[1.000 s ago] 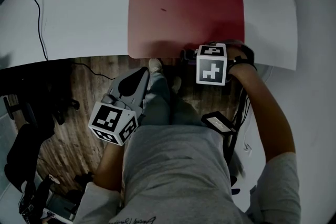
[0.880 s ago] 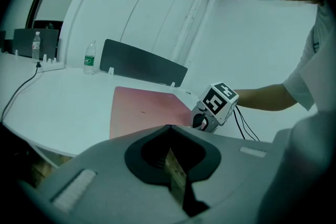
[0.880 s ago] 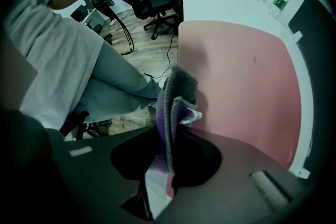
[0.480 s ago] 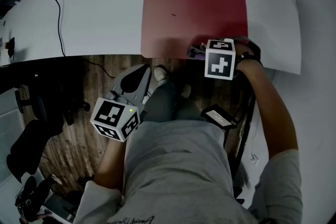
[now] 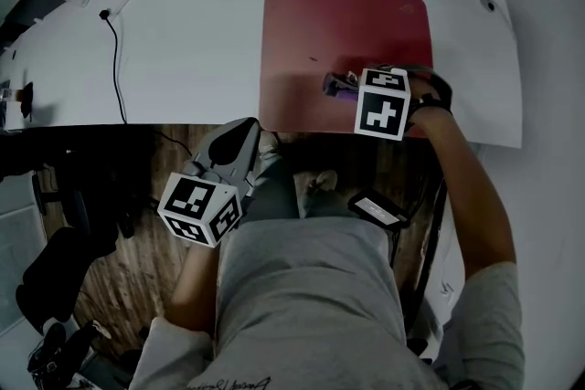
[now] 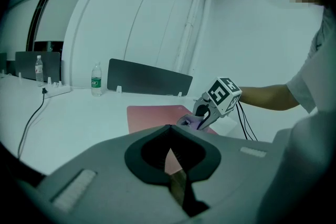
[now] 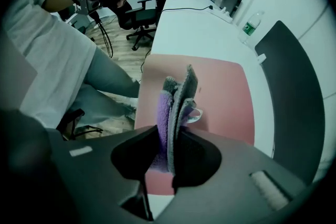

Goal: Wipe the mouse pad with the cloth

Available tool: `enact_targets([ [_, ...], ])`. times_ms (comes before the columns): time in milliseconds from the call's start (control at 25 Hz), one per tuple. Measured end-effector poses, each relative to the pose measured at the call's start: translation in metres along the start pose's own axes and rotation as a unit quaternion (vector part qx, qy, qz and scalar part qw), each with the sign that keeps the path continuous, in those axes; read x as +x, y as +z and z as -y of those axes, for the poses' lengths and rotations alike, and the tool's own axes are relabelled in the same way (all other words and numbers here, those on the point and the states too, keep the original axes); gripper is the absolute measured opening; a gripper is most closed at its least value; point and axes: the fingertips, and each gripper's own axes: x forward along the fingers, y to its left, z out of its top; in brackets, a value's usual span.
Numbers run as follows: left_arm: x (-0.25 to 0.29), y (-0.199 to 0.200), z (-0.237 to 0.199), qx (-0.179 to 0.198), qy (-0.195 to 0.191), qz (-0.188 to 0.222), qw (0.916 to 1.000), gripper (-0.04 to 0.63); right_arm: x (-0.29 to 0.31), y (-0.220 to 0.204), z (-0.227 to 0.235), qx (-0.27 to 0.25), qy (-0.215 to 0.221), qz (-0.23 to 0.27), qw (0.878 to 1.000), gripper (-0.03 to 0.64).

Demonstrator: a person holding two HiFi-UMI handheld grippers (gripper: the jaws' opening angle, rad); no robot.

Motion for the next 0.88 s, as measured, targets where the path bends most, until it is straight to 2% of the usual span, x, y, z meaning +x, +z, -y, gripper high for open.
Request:
enact_targets([
  [200, 0.026, 0.012, -0.034, -0.004, -0.028, -0.011, 0.9996, 0.019, -0.001, 0.013, 0.059, 0.005, -0.045, -0.007, 0.999, 0.091],
  [320, 0.039, 0.014, -0.064, -0.007, -0.035, -0.021, 0.9991, 0.018, 0.007, 0.027, 0.091, 0.006, -0.057, -0.015, 0.998, 0.092],
  [520, 0.057, 0.023, -0.115, 0.015, -0.041, -0.04, 0.9982, 0.019, 0.024, 0.05, 0.152, 0.022, -0.079, -0.017, 0.996, 0.091],
  [720, 0.073, 0.028, -0.158, -0.027, -0.058, -0.046, 0.9969, 0.02, 0.049, 0.062, 0.217, 0.031, -0.109, -0.033, 0.993, 0.092],
  [880, 0.081, 0.028, -0.182, -0.013, -0.057, -0.059, 0.9965, 0.02, 0.068, 0.07, 0.256, 0.041, -0.119, -0.035, 0.991, 0.092],
])
